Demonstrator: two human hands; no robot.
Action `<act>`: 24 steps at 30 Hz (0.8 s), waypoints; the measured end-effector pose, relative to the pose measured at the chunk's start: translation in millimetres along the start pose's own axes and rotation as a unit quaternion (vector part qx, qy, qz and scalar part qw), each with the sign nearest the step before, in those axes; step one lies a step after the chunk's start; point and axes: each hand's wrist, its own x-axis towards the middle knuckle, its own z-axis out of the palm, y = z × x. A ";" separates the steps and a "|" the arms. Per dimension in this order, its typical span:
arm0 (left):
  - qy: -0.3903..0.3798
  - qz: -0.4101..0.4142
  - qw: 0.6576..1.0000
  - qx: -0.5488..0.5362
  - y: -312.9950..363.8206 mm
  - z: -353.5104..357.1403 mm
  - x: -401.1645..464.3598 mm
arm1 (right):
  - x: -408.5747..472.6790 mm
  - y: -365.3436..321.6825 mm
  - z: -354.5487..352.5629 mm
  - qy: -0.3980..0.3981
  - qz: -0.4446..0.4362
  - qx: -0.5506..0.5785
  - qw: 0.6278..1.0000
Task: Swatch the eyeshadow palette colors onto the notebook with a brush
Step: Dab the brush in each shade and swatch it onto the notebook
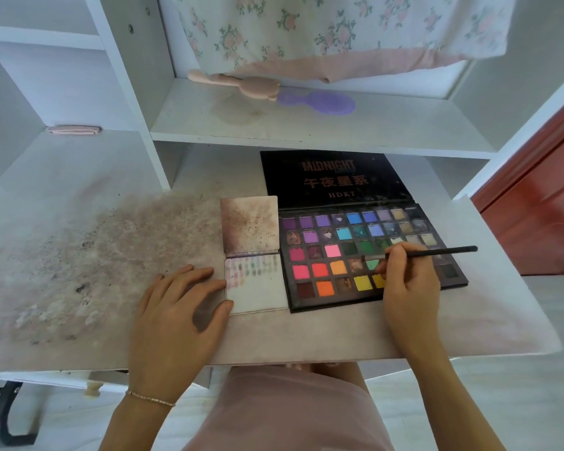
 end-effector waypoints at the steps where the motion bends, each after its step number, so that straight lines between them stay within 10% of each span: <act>1: 0.000 0.001 1.000 0.000 -0.2 0.0 0.0 | 1.5 0.7 -0.5 0.001 0.004 -0.005 1.000; 24: 0.002 0.006 1.000 0.001 -1.3 1.3 0.3 | 0.2 3.0 -0.3 -0.039 -0.019 -0.076 0.996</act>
